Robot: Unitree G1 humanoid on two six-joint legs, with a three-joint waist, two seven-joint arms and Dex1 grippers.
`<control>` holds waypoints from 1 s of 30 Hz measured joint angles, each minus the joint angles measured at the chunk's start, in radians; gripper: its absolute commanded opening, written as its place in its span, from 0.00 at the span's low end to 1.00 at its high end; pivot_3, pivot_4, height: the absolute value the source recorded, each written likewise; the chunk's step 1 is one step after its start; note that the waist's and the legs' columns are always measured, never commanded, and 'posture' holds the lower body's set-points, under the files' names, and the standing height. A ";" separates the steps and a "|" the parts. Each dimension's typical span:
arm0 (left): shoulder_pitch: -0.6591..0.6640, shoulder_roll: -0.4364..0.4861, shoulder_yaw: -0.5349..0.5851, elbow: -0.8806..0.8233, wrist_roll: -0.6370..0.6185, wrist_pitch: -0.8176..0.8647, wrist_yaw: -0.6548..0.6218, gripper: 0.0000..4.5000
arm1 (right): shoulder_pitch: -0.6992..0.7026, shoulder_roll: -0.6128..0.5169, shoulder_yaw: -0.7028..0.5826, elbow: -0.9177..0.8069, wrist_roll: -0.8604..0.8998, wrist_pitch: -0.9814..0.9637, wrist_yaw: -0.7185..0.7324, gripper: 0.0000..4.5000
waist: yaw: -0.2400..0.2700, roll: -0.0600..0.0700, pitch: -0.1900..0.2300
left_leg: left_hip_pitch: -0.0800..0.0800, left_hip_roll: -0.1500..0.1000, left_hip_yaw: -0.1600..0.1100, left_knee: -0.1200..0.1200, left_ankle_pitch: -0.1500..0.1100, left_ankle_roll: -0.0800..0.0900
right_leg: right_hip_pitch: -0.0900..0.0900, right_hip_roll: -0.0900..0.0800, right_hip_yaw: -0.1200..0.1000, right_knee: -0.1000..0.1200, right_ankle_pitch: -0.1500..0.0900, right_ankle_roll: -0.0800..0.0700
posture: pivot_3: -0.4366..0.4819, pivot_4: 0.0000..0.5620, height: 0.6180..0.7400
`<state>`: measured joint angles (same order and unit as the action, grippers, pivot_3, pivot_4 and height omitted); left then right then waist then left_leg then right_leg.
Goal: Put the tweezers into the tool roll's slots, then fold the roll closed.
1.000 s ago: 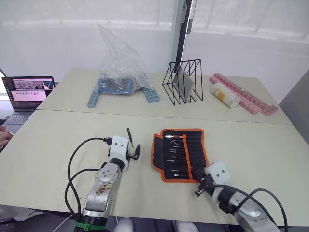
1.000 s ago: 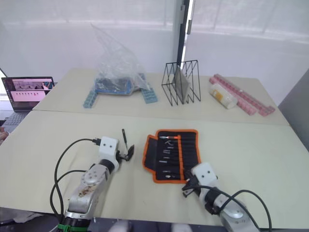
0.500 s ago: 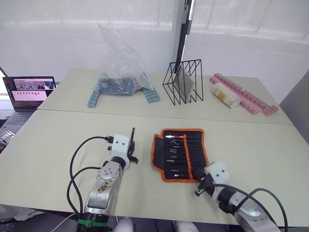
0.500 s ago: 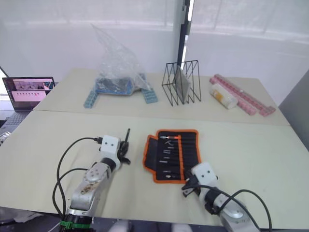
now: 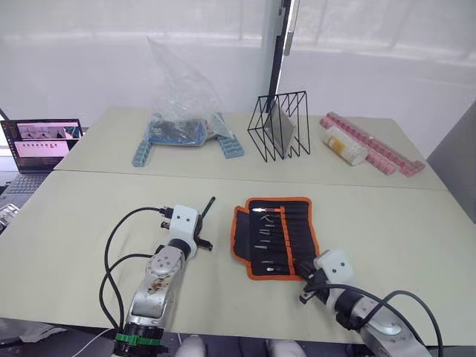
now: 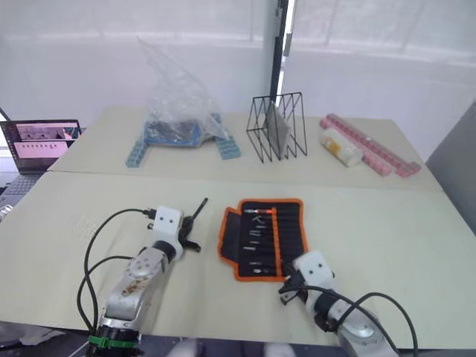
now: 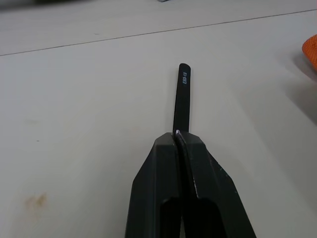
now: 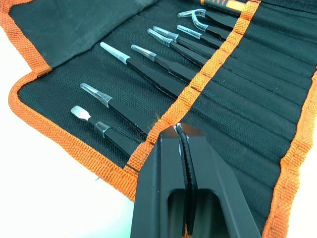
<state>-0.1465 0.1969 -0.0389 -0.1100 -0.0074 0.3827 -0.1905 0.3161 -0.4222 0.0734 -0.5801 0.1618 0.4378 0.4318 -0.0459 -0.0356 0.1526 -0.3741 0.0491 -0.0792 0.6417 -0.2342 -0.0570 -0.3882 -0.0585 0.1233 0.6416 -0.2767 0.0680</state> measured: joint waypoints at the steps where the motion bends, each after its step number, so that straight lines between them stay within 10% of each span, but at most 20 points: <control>1: 0.000 0.030 0.004 0.000 -0.004 -0.007 -0.020 0.00 | 0.001 0.000 0.001 -0.001 0.000 0.000 0.000 0.00 | -0.004 -0.001 0.000 | 0.000 0.000 0.000 -0.001 0.000 0.000 | -0.001 0.000 0.000 0.000 0.000 0.000 | 0.48 0.27 0.82; 13: -0.118 0.329 0.107 -0.063 -0.218 0.027 -0.416 0.00 | 0.009 0.004 -0.004 -0.019 -0.001 -0.002 -0.019 0.00 | 0.008 -0.003 0.006 | -0.016 0.000 0.000 -0.003 0.001 -0.001 | -0.015 0.000 0.000 -0.001 0.004 0.006 | 0.48 0.27 0.82; 26: -0.315 0.326 -0.040 -0.079 -0.309 0.166 -0.562 0.00 | 0.041 0.020 0.011 -0.044 -0.002 -0.006 -0.046 0.00 | -0.002 -0.002 0.007 | -0.015 0.000 0.000 -0.004 0.001 0.000 | -0.015 0.001 0.000 0.000 0.003 0.006 | 0.48 0.27 0.82; 30: -0.249 0.322 0.045 -0.067 -0.335 0.215 -0.511 0.25 | 0.050 0.022 0.011 -0.045 -0.002 -0.014 -0.057 0.00 | 0.001 -0.002 0.007 | -0.015 0.000 0.000 -0.004 0.001 0.000 | -0.015 0.001 0.000 0.000 0.003 0.006 | 0.48 0.27 0.82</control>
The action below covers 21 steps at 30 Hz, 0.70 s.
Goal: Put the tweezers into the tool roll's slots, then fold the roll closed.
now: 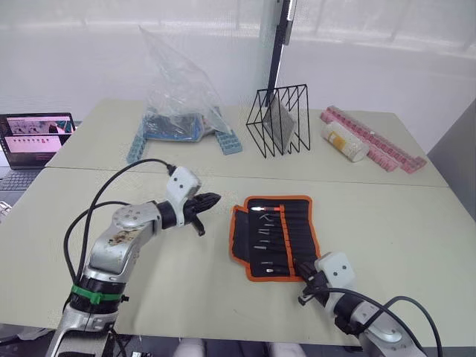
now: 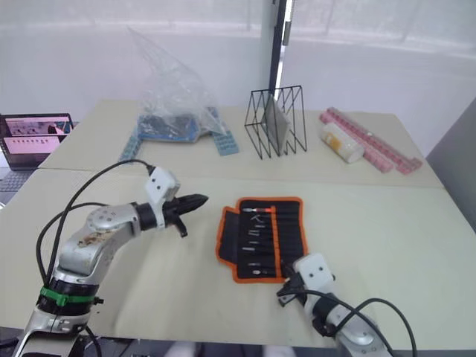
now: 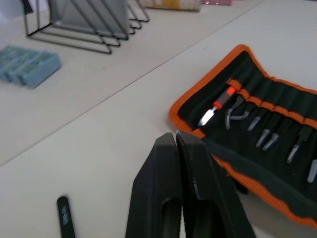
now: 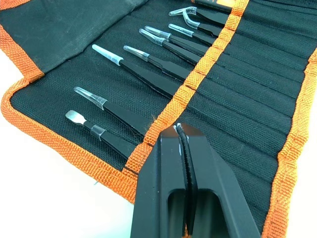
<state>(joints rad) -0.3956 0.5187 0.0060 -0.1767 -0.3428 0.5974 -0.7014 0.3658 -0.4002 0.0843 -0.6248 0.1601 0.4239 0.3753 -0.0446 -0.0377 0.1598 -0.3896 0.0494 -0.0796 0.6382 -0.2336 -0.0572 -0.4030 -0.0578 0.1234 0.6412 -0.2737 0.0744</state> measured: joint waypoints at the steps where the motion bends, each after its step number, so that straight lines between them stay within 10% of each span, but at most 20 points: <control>1: 0.010 0.000 0.021 0.000 -0.008 0.010 0.009 0.32 | 0.003 0.000 0.000 -0.001 0.000 -0.001 -0.003 0.00 | 0.000 0.000 0.000 | 0.000 0.000 0.000 0.000 0.000 0.000 | 0.000 0.000 0.000 0.000 0.000 0.000 | 0.48 0.27 0.82; 10: 0.215 0.026 0.188 -0.058 -0.050 0.040 0.058 0.99 | 0.008 0.000 0.005 0.001 -0.001 -0.010 -0.010 0.00 | 0.001 0.000 0.000 | 0.000 0.000 0.000 0.000 0.000 0.000 | 0.000 0.000 0.000 0.000 0.000 0.000 | 0.48 0.27 0.82; 15: 0.435 0.022 0.243 -0.203 -0.061 0.048 0.105 0.99 | 0.015 -0.001 -0.003 0.004 -0.001 -0.019 -0.009 0.00 | 0.006 -0.001 0.001 | 0.001 0.000 0.000 0.000 0.000 0.000 | 0.001 -0.001 -0.001 0.001 -0.001 -0.001 | 0.48 0.27 0.82; 21: 0.380 0.013 0.189 -0.149 0.016 0.011 0.179 0.99 | 0.005 -0.001 -0.001 0.015 -0.002 -0.019 -0.008 0.00 | 0.014 -0.001 0.001 | 0.003 0.000 0.000 0.003 0.001 -0.001 | 0.002 -0.001 -0.001 0.001 -0.002 -0.008 | 0.48 0.27 0.82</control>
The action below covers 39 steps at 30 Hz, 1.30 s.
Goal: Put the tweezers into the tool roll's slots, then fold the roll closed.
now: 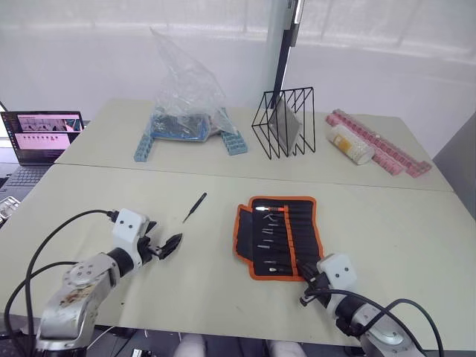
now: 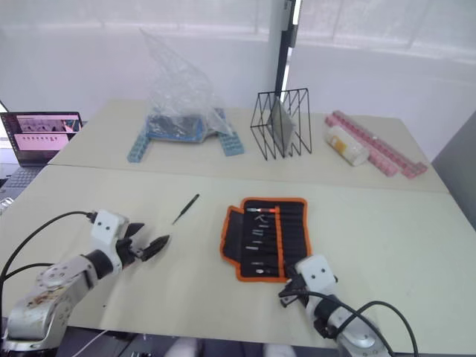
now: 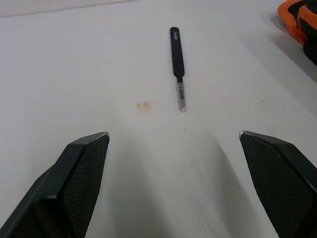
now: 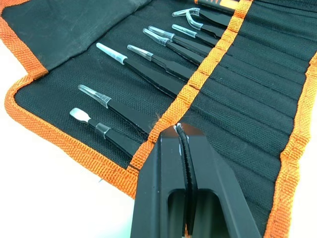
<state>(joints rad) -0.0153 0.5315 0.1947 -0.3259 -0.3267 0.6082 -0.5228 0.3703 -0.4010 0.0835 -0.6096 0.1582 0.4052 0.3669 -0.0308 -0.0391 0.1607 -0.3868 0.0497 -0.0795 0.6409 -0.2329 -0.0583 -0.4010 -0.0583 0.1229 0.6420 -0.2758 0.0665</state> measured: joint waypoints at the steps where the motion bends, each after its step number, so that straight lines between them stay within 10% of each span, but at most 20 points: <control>1: -0.017 0.000 -0.015 0.022 0.016 -0.004 0.008 0.99 | -0.001 0.000 0.002 0.000 0.000 0.000 0.001 0.00 | -0.003 0.000 0.000 | 0.000 0.000 0.000 0.000 0.000 0.000 | 0.000 0.000 0.000 0.000 0.000 0.000 | 0.48 0.27 0.82; 18: -0.290 -0.057 -0.189 0.383 0.141 -0.169 -0.022 0.99 | 0.001 0.016 0.010 0.002 -0.009 0.004 -0.020 0.00 | 0.002 0.002 -0.001 | 0.007 0.000 0.000 0.000 0.000 0.000 | 0.009 0.000 0.000 -0.001 0.004 0.008 | 0.48 0.27 0.82; 32: -0.350 -0.111 -0.215 0.484 0.182 -0.243 -0.040 0.00 | 0.000 0.023 0.009 0.008 -0.018 0.000 -0.020 0.00 | 0.009 0.004 -0.002 | 0.010 0.000 0.000 0.000 0.000 0.000 | 0.012 0.000 0.000 -0.001 0.004 0.008 | 0.48 0.27 0.82; 39: -0.352 -0.100 -0.203 0.482 0.180 -0.244 -0.052 0.00 | 0.001 0.023 0.010 0.007 -0.018 -0.001 -0.020 0.00 | 0.009 0.004 -0.002 | 0.009 0.000 0.000 0.000 0.000 0.000 | 0.011 0.000 0.000 -0.001 0.003 0.008 | 0.48 0.27 0.82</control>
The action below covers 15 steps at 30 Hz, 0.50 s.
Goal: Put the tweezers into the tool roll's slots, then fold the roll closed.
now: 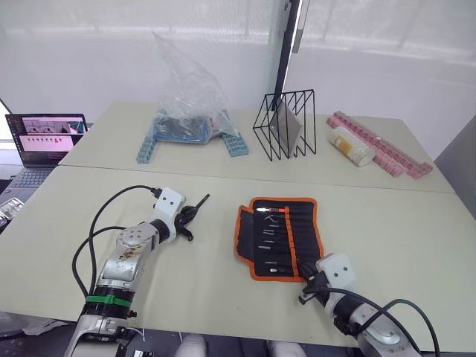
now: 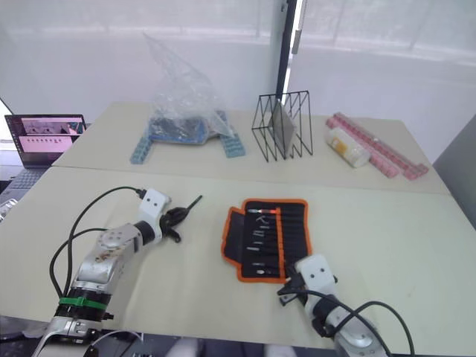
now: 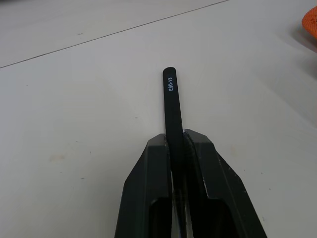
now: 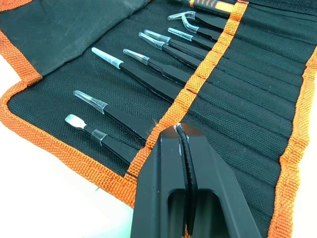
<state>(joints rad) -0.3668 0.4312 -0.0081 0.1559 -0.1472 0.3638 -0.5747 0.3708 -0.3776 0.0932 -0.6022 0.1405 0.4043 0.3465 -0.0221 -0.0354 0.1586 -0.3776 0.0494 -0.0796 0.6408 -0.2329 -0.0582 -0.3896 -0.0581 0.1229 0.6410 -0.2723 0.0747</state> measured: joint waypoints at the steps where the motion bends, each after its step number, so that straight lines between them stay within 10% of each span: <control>1: -0.002 0.004 0.002 -0.002 -0.002 0.003 -0.007 0.00 | 0.000 0.001 0.000 0.000 0.000 0.000 0.000 0.00 | 0.000 0.000 0.000 | 0.000 0.000 0.000 0.000 0.000 0.000 | 0.000 0.000 0.000 0.000 0.000 0.000 | 0.48 0.27 0.82; 15: -0.181 0.036 -0.113 -0.231 -0.089 0.160 -0.224 0.00 | -0.015 0.001 0.003 0.002 0.000 -0.002 0.006 0.00 | -0.011 -0.002 0.001 | -0.008 0.000 0.000 0.000 0.000 0.000 | -0.007 0.000 0.000 0.000 0.000 0.001 | 0.48 0.27 0.82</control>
<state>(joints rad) -0.5477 0.4668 -0.1216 -0.0748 -0.2363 0.5236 -0.7991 0.3553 -0.3768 0.0960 -0.6004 0.1406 0.4023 0.3523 -0.0335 -0.0371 0.1600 -0.3855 0.0494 -0.0797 0.6408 -0.2328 -0.0582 -0.3962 -0.0578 0.1229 0.6410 -0.2723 0.0756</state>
